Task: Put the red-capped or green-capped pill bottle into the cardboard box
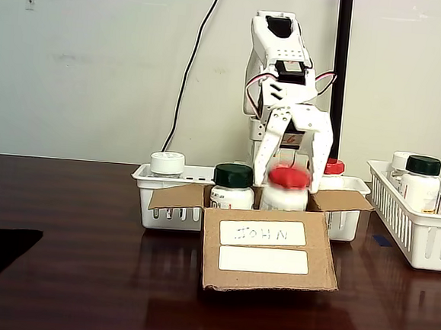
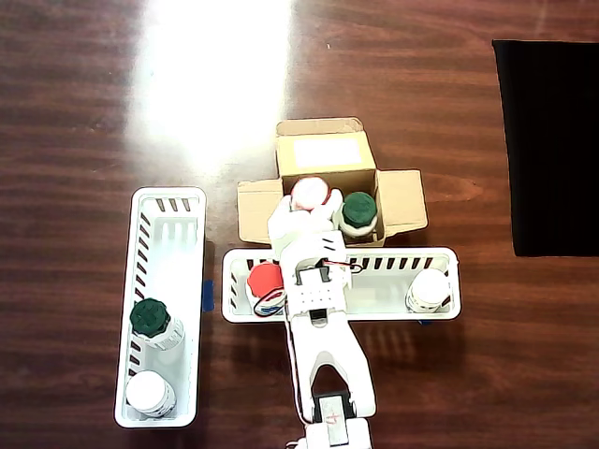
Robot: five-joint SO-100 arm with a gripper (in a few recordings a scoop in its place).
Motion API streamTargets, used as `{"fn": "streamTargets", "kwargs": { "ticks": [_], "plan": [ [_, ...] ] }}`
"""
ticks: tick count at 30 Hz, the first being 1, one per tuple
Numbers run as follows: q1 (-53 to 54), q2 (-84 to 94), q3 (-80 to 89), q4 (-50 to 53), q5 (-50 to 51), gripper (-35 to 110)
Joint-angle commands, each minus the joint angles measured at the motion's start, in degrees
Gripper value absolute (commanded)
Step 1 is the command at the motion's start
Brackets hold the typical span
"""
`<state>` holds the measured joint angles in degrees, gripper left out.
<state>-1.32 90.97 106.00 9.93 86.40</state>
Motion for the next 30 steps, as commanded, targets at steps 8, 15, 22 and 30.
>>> {"fn": "streamTargets", "kwargs": {
  "ticks": [8,15,22,30],
  "plan": [
    [-6.0,17.5,-21.2,34.4,-7.6,26],
    [-8.7,17.8,-38.0,61.7,-10.7,2],
    [-4.2,37.9,-16.4,62.8,-3.3,0],
    [0.6,58.6,11.6,55.5,2.8,0]
  ]
}}
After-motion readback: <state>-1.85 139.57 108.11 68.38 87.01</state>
